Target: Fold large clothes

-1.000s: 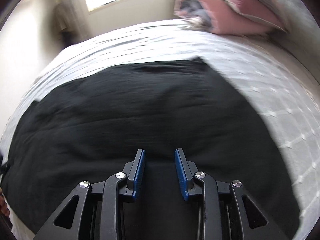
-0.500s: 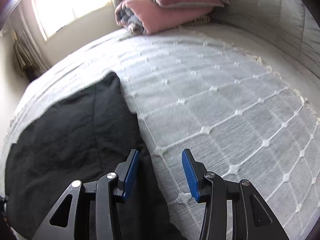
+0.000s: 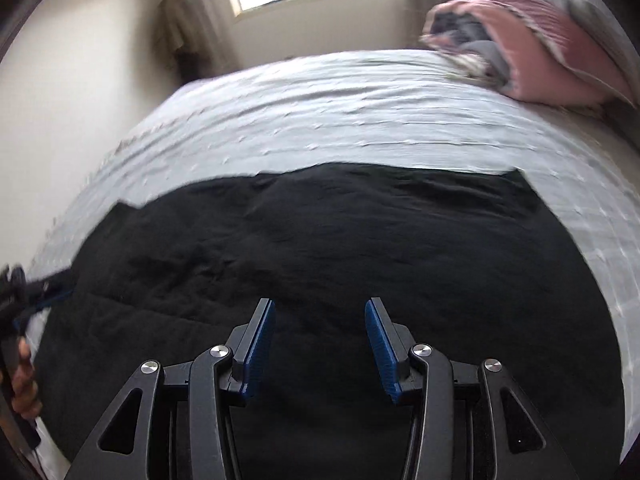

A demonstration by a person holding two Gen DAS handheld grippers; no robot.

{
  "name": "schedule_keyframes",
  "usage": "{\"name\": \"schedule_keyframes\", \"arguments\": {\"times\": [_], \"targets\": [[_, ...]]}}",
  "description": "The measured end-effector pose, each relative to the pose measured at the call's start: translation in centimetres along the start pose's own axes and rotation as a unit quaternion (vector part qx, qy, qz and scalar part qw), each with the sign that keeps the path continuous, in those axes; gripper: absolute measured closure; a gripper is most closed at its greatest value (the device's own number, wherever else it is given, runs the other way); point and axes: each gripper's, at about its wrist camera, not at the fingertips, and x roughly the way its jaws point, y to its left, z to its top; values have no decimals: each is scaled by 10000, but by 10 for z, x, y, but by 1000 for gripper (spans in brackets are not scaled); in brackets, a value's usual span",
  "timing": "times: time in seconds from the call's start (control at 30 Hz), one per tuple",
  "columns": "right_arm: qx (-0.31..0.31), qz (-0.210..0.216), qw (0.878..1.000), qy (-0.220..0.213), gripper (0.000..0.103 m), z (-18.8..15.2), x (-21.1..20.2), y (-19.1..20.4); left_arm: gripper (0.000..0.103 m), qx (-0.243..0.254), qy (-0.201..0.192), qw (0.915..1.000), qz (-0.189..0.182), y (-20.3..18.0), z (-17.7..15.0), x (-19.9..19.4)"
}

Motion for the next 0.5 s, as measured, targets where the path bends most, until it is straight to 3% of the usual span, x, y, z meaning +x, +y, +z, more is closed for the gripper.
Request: {"name": "schedule_keyframes", "arguments": {"times": [0.07,0.13,0.17,0.27,0.37,0.4,0.47,0.5], "targets": [[-227,-238,9993,181,56,4,20,-5,27,-206,227,9992,275,18,6,20],[-104,-311,9992,216,55,3,21,-31,29,-478,61,9988,-129,38,13,21],[56,-267,9994,225,55,4,19,-50,29,-514,26,9986,-98,40,18,21],[531,-790,9952,221,55,0,10,-115,29,-437,-66,9981,429,51,30,18],[1470,-1068,9832,178,55,-13,-9,-173,29,-774,63,9952,602,74,22,13],[1735,-1135,9782,105,55,-15,-20,-183,29,-989,5,9939,495,83,18,3],[2124,-1764,9611,-1,54,-21,-49,-193,29,-1382,-256,9895,324,96,5,-26],[2207,-1775,9589,-172,53,-27,-67,-192,29,-1628,-414,9852,335,103,-5,-44]]}}
